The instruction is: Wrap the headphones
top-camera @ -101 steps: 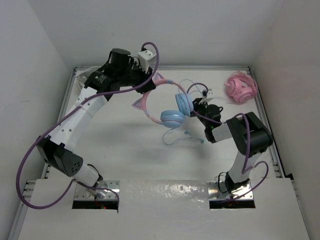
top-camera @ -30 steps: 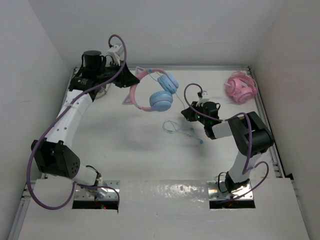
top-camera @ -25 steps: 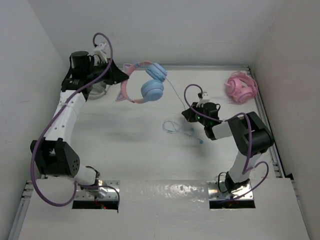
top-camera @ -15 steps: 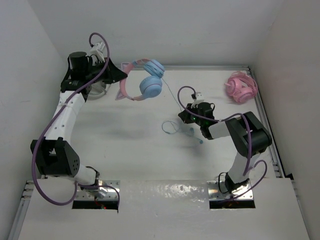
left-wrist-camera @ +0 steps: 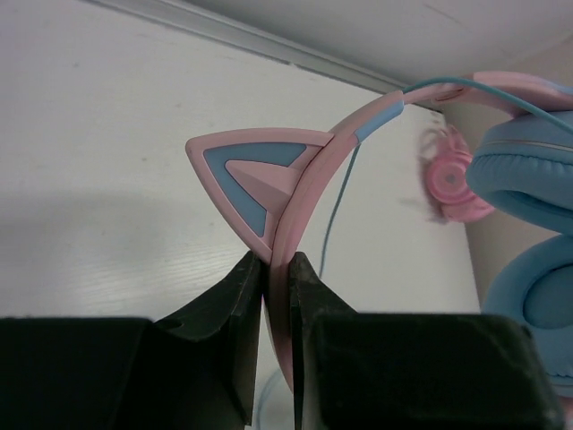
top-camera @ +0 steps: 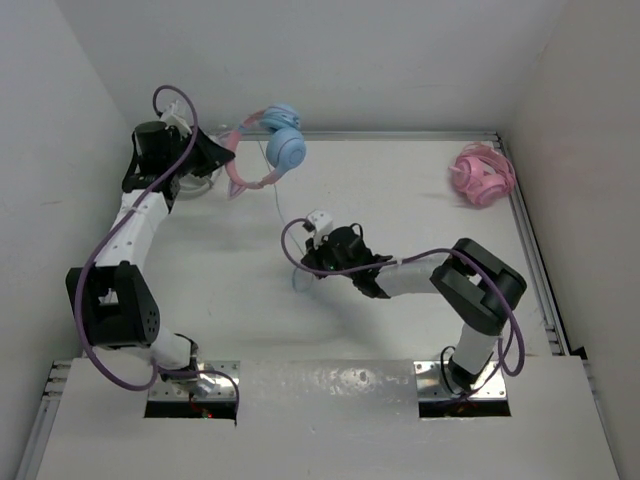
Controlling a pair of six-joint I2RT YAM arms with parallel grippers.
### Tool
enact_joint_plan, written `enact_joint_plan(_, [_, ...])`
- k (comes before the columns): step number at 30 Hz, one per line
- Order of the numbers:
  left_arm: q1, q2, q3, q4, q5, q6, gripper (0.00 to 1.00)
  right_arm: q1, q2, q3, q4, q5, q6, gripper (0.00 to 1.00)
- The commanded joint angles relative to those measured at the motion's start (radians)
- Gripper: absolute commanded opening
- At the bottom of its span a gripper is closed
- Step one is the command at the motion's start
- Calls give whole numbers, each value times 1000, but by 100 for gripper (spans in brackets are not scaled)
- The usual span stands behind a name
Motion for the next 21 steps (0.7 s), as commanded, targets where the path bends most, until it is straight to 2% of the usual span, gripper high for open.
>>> enact_joint_plan(1, [6,-13,-39,149,-132,-70,0,82,-67,80,-80,50,-106,0])
enact_joint_plan(6, [3,2,-116,232,-287,-29,0,146,-68,155,-184,-29,-143,0])
enact_joint_plan(12, [-16,21,-144,302,-486,140,0,149,-142,183,-259,-89,-143,0])
enact_joint_plan(16, [-102,25,-182,372,-647,284,0,161,-182,223,-334,-114,-175,0])
enact_joint_plan(21, [-191,56,-216,432,-718,425,0,161,-237,263,-399,-138,-201,0])
